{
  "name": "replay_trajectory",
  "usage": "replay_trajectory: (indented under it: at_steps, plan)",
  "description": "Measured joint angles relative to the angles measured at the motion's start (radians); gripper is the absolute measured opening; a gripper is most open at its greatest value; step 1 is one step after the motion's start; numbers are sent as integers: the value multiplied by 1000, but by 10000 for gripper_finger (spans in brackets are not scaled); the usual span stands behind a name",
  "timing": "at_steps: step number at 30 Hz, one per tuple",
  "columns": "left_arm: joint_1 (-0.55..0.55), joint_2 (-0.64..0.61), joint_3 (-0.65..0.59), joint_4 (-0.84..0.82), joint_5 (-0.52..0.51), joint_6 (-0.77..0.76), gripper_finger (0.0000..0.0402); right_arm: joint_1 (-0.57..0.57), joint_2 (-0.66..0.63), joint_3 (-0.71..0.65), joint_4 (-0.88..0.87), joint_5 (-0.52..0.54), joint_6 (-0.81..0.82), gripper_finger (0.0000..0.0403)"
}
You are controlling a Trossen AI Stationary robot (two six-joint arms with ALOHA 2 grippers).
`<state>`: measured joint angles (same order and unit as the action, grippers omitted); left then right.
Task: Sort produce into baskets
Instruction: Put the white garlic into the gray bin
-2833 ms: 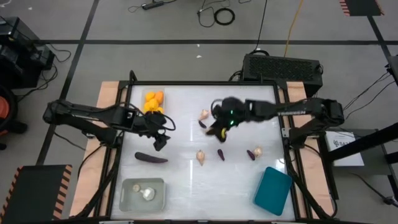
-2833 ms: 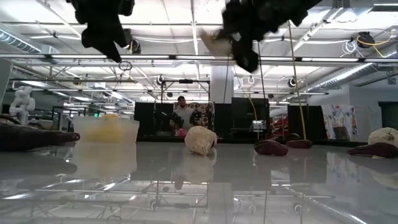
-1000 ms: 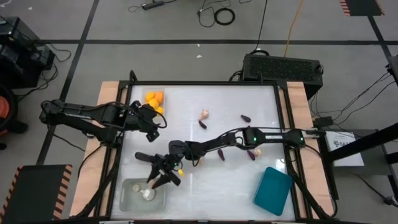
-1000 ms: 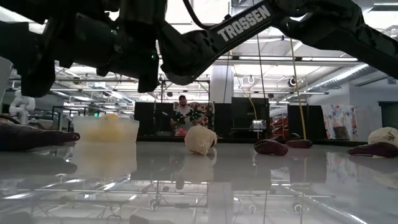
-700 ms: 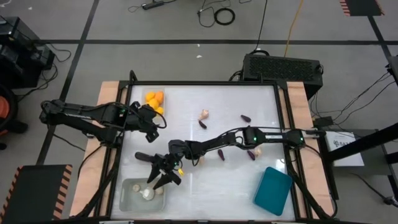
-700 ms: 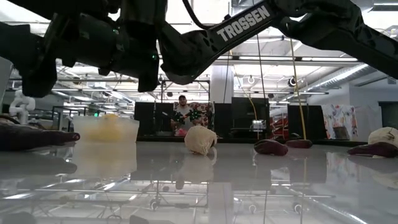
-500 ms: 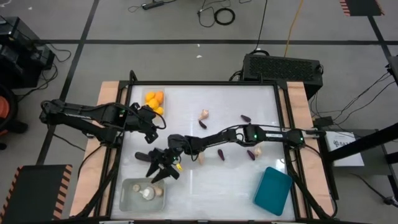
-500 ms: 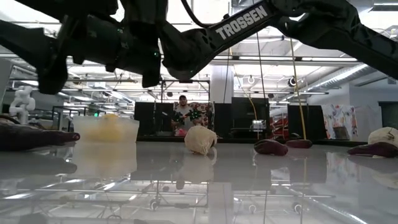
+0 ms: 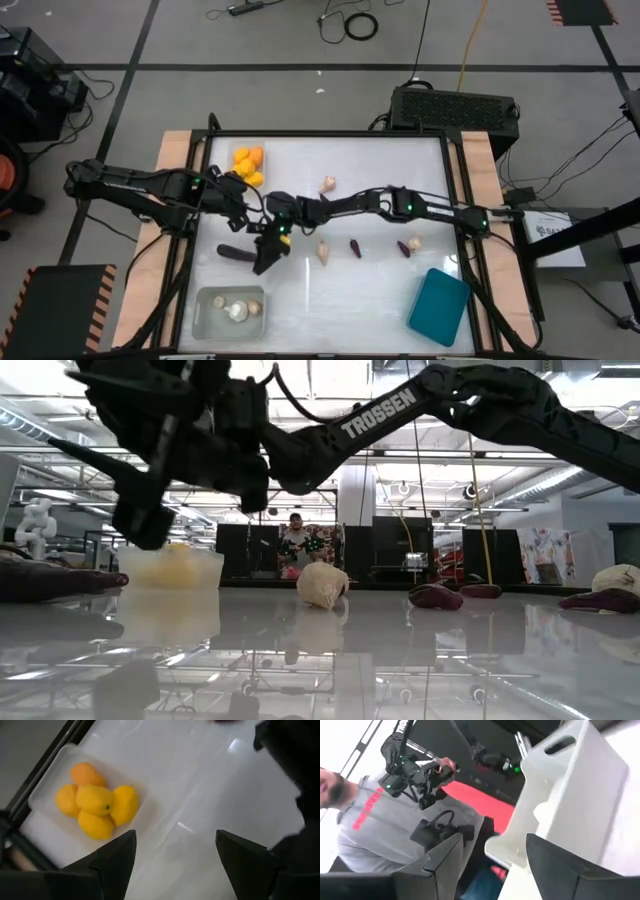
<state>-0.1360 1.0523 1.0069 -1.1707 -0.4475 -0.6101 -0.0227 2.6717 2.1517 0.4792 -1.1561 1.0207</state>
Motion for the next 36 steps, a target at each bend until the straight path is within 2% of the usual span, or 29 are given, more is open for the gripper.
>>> replay_trajectory:
  at_steps: [10, 16, 20, 23, 24, 26, 29, 31, 32, 34, 36]
  plan:
    - [0, 0, 0, -187, -28, -180, 279, -91, -31, 0, -52, -97, -4, 210]
    - [-4, -1, 0, -323, -23, -355, 279, -164, -92, 0, -168, -149, -95, 210]
    - [-18, -2, 0, -293, -11, -409, 279, -226, -172, 0, -373, -160, -259, 210]
    - [-24, -2, 0, -214, -13, -431, 279, -276, -253, 0, -666, -115, -498, 210]
    - [-24, -2, 0, -183, -17, -431, 279, -293, -287, 0, -795, -79, -603, 210]
    - [-24, -2, 0, -123, -28, -431, 279, -323, -356, 0, -1054, 57, -850, 210]
    - [-24, -1, 0, -39, -71, -431, 279, -355, -449, 0, -1405, 419, -1191, 210]
    - [-24, 5, 0, 13, -107, -431, 279, -364, -484, 0, -1557, 677, -1321, 210]
    - [-24, 8, 0, 38, -126, -431, 279, -365, -492, 0, -1605, 770, -1363, 210]
    - [-24, 19, 0, 78, -167, -431, 279, -371, -495, 0, -1667, 852, -1398, 210]
    - [-21, 33, 0, 110, -200, -425, 279, -382, -494, -1, -1707, 862, -1393, 210]
